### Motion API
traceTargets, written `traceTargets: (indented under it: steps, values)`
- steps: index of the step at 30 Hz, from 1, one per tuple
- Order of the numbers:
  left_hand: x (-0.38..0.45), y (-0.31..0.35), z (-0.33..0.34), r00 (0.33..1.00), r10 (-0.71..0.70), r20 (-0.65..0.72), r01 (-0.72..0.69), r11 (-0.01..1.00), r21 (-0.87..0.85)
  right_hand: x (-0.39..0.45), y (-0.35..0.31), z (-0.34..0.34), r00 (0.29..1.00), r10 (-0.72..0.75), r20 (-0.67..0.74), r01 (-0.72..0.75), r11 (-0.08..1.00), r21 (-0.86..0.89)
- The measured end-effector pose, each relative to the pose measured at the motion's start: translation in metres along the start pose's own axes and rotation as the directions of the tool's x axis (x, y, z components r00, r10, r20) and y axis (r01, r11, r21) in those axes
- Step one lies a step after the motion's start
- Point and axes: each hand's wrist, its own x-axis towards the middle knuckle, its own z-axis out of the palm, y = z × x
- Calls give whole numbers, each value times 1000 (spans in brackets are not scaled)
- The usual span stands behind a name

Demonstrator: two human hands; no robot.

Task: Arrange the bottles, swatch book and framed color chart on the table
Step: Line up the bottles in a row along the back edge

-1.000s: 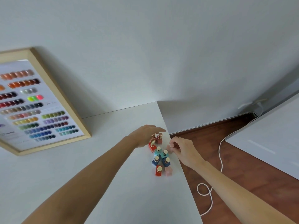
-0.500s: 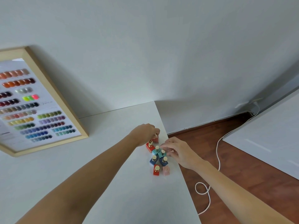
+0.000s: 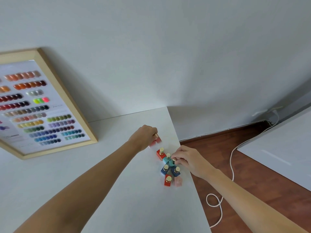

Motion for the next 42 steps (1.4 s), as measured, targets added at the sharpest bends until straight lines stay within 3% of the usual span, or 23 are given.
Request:
traceTargets:
  steps: [8, 15, 20, 27, 42]
  values:
    - [3, -38, -28, 977, -212, -32, 197, 946, -259, 11, 0, -13, 997, -50, 54, 47, 998, 49]
    - [23, -58, -53, 928, -363, -78, 328, 899, -289, 44, -13, -59, 991, -17, 132, -13, 974, 227]
    - [39, -68, -58, 906, -413, -93, 377, 886, -269, 89, -23, -94, 999, 5, 51, -24, 926, 376]
    - [57, -76, -58, 882, -460, -100, 404, 848, -342, 168, -26, -80, 990, 24, -140, 2, 983, 182]
    - [66, -87, -47, 886, -418, -201, 318, 863, -392, 242, -28, -19, 969, 67, -237, -49, 995, 83]
